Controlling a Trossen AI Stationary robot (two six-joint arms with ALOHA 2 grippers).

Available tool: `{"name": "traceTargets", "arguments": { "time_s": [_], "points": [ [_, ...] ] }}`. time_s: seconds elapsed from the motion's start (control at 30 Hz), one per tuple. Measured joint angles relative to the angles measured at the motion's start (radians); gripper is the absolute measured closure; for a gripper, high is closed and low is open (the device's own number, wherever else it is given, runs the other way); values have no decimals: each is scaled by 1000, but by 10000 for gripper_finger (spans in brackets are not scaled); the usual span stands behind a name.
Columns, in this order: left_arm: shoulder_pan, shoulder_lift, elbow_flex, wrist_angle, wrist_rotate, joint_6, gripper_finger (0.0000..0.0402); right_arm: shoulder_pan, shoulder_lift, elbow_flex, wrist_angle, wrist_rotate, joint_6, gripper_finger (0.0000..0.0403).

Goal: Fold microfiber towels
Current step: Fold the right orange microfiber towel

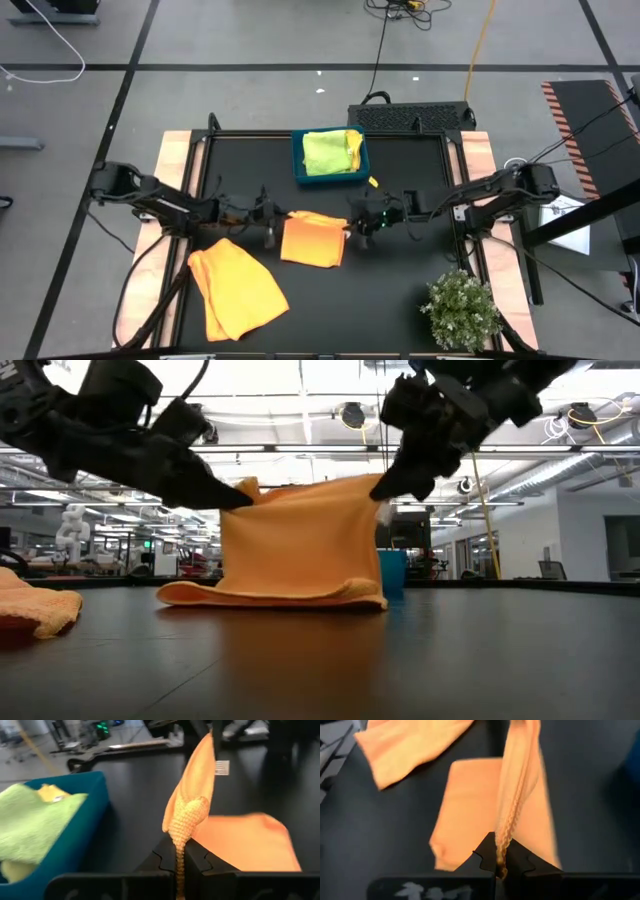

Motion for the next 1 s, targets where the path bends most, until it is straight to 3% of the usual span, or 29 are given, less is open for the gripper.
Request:
{"name": "traceTargets", "arguments": {
  "time_s": [0.3, 0.67, 0.83, 1.0],
  "points": [
    [-106, 0, -1, -101, -10, 36, 396, 58, 135, -41, 150, -5, 9, 403],
    [-191, 8, 0, -164, -19, 46, 395, 81, 236, -41, 258, -83, 11, 402],
    [-216, 24, -2, -176, -21, 46, 364, 98, 252, -43, 265, -151, 3, 382],
    [-228, 27, -3, -169, -21, 27, 311, 117, 250, -44, 267, -150, -5, 347]
  ]
}}
